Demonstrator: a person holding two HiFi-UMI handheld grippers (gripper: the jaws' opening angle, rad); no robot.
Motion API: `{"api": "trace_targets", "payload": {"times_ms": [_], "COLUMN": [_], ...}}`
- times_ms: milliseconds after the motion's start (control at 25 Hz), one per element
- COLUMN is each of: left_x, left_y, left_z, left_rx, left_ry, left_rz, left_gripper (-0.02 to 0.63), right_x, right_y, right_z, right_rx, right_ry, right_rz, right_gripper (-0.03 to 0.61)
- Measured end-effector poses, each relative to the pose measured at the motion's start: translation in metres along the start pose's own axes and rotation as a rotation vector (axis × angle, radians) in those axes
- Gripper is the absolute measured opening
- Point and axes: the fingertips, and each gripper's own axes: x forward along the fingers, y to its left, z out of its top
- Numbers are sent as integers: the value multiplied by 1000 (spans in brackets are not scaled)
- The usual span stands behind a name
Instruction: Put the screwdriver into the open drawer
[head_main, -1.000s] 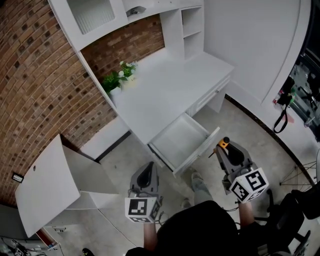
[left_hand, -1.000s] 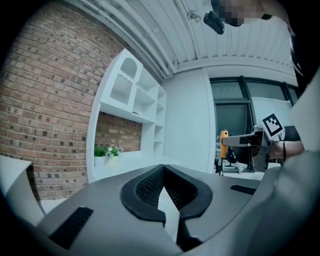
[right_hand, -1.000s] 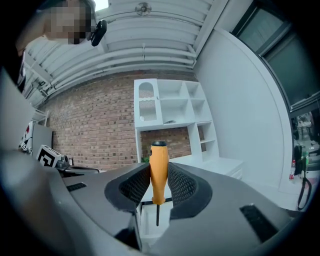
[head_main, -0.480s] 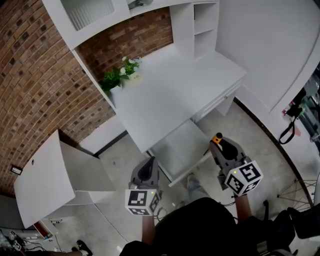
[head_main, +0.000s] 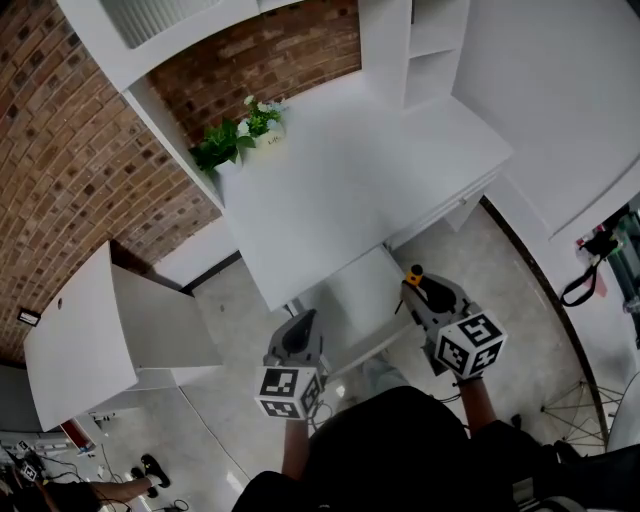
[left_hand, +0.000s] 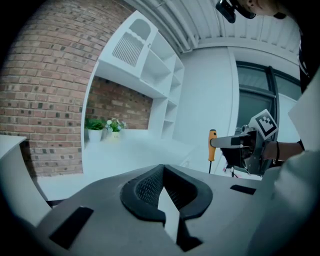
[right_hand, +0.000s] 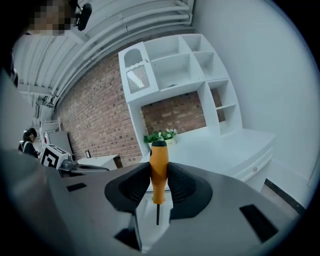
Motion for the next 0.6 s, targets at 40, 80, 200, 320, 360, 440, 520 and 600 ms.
{"api": "trace_targets", "payload": {"times_ms": [40,80,200,320,360,440,520,600], "left_x": [7,13,29,43,47,55,62,67], "left_y": [-2,-3,-7,-8,-7,-6,-5,-1], "left_z": [-3,-7,-19,-31,-35,-44,-55,-68], "left_rx": [-6,-10,-33,-60,-67,-78,-83,-82], "left_ry": [14,31,69,87,97,125,166,211], "left_rz": [-1,-2,0,19,24,21,8,2], "left_gripper": [9,8,9,9,8,8,8,9], "right_x": [5,9,24,36,40,50,60,72], "right_y": [-4,-9,-20,-30,-33,-36,-37,-36], "right_z": [-2,-5,-17,-32,-37,-46,-56,-70], "right_rx": [9,20,46,43,44,47,54,63], "right_ry": [14,25,63,120,140,175,207,245], "right_rz": [11,23,60,89,95,107,120,133], "right_gripper": [110,110,110,110,110,110,110,110]}}
